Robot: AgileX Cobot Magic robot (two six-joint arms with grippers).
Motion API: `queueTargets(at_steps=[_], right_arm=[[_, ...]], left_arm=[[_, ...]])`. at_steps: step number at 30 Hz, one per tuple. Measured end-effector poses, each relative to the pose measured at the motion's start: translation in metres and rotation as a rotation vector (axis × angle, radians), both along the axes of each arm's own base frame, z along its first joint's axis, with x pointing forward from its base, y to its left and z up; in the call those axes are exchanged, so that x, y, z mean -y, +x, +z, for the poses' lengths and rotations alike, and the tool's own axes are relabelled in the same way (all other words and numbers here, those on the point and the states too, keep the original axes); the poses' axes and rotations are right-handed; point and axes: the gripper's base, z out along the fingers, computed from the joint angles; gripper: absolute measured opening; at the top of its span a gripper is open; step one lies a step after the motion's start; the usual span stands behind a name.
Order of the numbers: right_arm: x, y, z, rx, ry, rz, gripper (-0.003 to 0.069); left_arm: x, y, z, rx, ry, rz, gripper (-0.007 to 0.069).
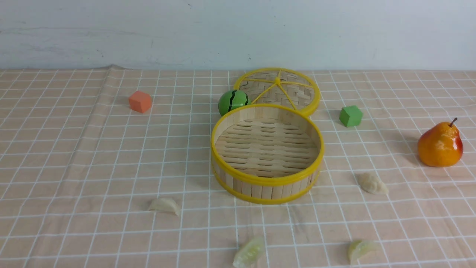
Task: Put the dumplings into the steamer on the table with the brown tablecloth.
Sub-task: 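Reach for and grasp a dumpling on the table with the left gripper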
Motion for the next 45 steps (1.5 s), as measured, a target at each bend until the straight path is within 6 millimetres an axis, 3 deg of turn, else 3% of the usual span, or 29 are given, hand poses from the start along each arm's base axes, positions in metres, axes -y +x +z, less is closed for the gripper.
queueTargets(at_steps=[45], right_arm=[[0.0000,0.0001,0.0003,0.004,0.000,0.000,0.0239]], left_arm=[[-0.0011,0.0000,0.0000,0.000,0.033,0.002,0.0238]])
